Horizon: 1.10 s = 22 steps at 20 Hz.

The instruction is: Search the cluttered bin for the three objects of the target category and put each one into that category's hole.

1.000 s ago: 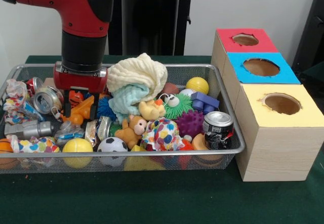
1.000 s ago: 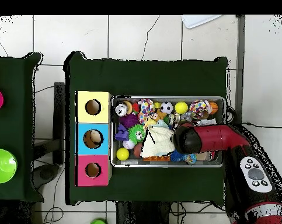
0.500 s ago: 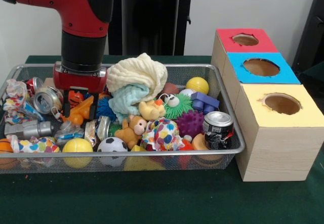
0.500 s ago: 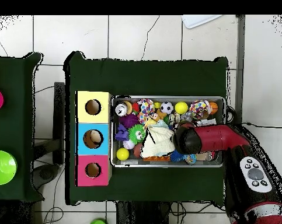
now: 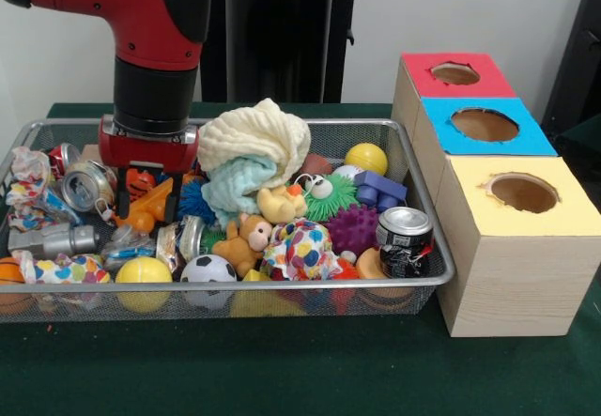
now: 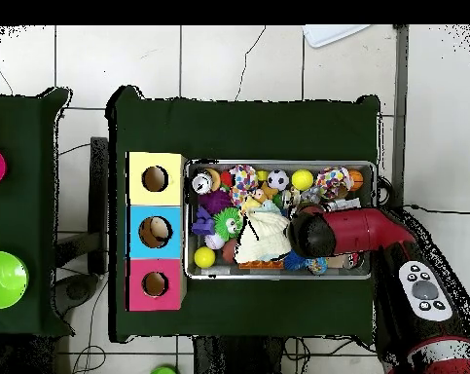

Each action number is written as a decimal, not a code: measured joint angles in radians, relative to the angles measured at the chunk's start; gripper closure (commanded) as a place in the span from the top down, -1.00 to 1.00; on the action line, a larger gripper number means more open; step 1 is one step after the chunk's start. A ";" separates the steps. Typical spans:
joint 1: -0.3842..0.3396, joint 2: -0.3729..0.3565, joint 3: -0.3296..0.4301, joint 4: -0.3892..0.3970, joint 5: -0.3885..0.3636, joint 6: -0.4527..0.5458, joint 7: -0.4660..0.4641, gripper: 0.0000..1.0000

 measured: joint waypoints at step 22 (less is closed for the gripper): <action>-0.035 0.003 0.026 -0.001 -0.013 0.006 0.000 1.00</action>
